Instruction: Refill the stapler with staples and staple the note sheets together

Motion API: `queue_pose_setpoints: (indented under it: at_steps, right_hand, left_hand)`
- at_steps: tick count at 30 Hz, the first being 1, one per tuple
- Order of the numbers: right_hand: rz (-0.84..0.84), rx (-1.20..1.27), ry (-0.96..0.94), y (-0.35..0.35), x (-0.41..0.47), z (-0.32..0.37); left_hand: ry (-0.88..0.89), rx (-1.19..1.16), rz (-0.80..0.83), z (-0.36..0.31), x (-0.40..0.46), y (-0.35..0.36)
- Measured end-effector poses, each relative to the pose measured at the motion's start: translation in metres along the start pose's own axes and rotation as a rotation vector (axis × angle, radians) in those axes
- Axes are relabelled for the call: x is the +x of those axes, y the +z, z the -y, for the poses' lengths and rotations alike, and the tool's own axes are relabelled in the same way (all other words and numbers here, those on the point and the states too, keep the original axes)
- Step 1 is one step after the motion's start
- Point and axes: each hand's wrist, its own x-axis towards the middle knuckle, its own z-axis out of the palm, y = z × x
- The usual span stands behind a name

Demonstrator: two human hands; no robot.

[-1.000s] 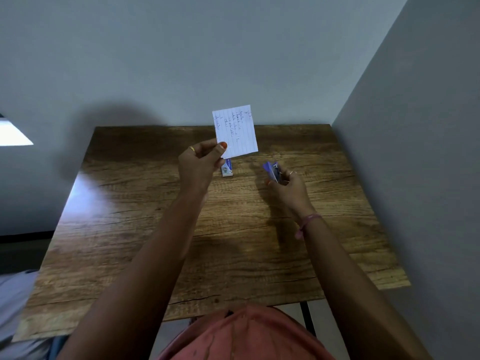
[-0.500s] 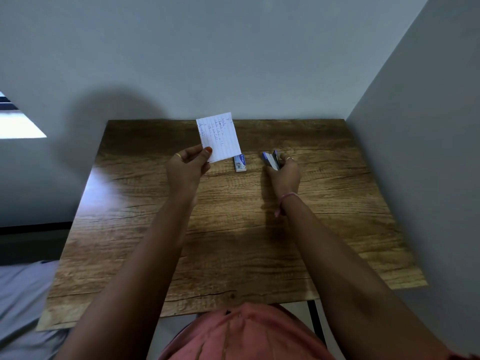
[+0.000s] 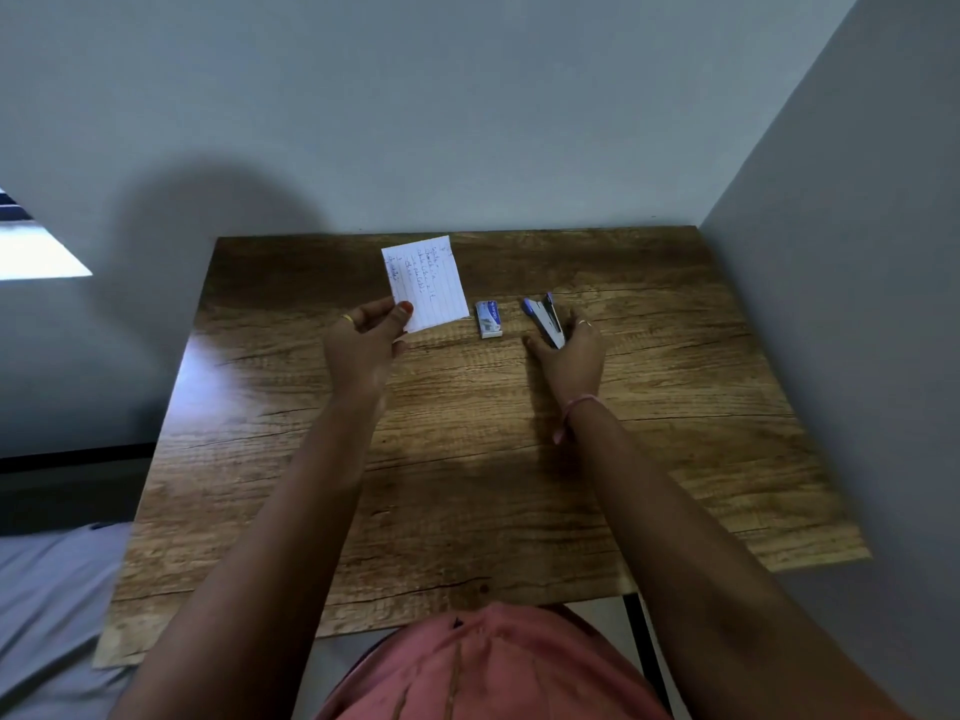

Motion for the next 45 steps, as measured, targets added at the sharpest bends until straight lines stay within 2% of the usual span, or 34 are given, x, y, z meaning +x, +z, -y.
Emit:
queue_pose_setpoints:
  at_steps: [5, 14, 20, 30, 40, 45]
  right_hand:
    - [-0.047, -0.03, 0.041, -0.002, -0.03, -0.019]
    - [-0.072, -0.204, -0.041, -0.007, -0.057, -0.028]
    - [-0.07, -0.207, -0.05, -0.008, -0.057, -0.027]
    - [-0.068, -0.243, -0.047, -0.006, -0.058, -0.026]
    - [-0.055, -0.199, -0.031, -0.009, -0.058, -0.021]
    - [-0.068, -0.278, -0.203, -0.02, -0.051, -0.002]
  left_hand:
    - [0.041, 0.067, -0.036, 0.009, 0.011, -0.011]
    - [0.03, 0.37, -0.055, 0.04, 0.03, -0.028]
    - [0.133, 0.563, -0.063, 0.045, 0.035, -0.025]
    - [0.225, 0.571, -0.092, 0.055, 0.029, -0.032]
    - [0.479, 0.636, -0.05, 0.066, 0.013, -0.023]
    - [0.651, 0.575, -0.047, 0.043, 0.011, -0.004]
